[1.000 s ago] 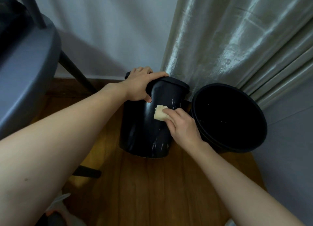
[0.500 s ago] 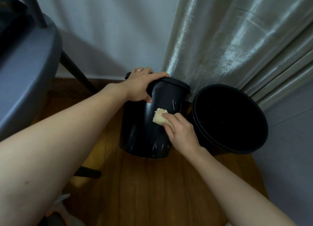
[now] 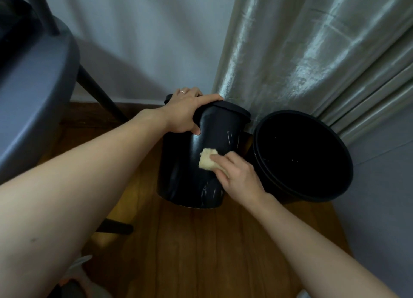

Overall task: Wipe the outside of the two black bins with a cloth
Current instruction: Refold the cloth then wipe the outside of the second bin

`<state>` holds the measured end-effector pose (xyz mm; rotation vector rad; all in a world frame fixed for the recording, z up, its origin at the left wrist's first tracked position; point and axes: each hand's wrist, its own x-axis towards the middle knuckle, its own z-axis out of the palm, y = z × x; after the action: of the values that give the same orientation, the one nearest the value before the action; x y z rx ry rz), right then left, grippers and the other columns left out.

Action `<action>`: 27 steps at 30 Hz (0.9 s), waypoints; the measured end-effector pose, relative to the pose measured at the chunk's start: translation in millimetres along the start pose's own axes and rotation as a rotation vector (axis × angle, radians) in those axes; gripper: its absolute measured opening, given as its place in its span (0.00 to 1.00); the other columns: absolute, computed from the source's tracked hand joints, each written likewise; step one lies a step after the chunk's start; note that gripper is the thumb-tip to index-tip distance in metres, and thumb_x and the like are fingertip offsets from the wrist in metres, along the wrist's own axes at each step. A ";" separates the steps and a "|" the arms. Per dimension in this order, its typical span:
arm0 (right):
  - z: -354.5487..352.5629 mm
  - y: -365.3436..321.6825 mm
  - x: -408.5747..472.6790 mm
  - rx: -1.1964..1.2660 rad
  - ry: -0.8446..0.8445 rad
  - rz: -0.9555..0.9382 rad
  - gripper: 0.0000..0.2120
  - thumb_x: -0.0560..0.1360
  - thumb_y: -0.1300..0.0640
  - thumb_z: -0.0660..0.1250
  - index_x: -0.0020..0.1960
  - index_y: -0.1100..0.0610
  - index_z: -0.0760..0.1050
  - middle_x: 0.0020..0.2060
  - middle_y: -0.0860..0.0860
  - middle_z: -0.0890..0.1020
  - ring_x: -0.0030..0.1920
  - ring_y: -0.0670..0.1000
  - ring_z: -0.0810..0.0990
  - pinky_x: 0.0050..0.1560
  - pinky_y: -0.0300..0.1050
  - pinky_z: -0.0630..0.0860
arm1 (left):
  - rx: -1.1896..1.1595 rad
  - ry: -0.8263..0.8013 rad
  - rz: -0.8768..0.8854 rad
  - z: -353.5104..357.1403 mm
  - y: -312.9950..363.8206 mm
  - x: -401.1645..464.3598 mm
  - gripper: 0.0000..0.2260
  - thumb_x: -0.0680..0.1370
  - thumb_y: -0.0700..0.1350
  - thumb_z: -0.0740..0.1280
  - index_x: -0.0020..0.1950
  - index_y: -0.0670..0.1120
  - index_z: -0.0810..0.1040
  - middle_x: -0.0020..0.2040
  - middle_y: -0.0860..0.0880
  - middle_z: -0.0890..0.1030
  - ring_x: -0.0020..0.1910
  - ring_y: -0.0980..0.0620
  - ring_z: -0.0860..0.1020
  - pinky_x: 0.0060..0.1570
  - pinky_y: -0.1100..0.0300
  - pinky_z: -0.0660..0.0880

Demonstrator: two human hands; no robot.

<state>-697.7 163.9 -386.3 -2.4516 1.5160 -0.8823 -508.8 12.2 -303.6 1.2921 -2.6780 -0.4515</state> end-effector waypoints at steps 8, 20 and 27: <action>7.0 -7.2 -20.8 0.021 -0.084 -0.012 0.14 0.75 0.62 0.69 0.60 0.58 0.78 0.42 0.54 0.76 0.40 0.53 0.77 0.37 0.50 0.80 | -0.010 -0.003 -0.004 -1.1 -0.6 -1.5 0.44 0.66 0.47 0.79 0.76 0.62 0.59 0.59 0.45 0.68 0.62 0.42 0.66 0.68 0.48 0.58; 17.8 -17.4 -46.6 0.032 -0.247 -0.086 0.12 0.78 0.57 0.61 0.60 0.53 0.73 0.43 0.53 0.74 0.41 0.51 0.76 0.35 0.50 0.80 | -0.028 -0.010 -0.004 -2.5 -1.5 -2.5 0.44 0.67 0.47 0.79 0.76 0.63 0.59 0.59 0.45 0.68 0.61 0.42 0.65 0.67 0.48 0.58; 11.0 -15.1 -21.8 0.033 -0.019 0.093 0.14 0.75 0.61 0.70 0.61 0.57 0.77 0.43 0.54 0.76 0.40 0.53 0.78 0.37 0.48 0.80 | -0.020 -0.002 -0.003 0.8 -3.1 0.0 0.44 0.66 0.47 0.79 0.76 0.62 0.59 0.59 0.44 0.68 0.61 0.42 0.66 0.66 0.48 0.59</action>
<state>-687.2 187.7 -398.3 -2.3390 1.5814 -0.8582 -506.7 10.5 -305.4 1.2907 -2.6672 -0.4790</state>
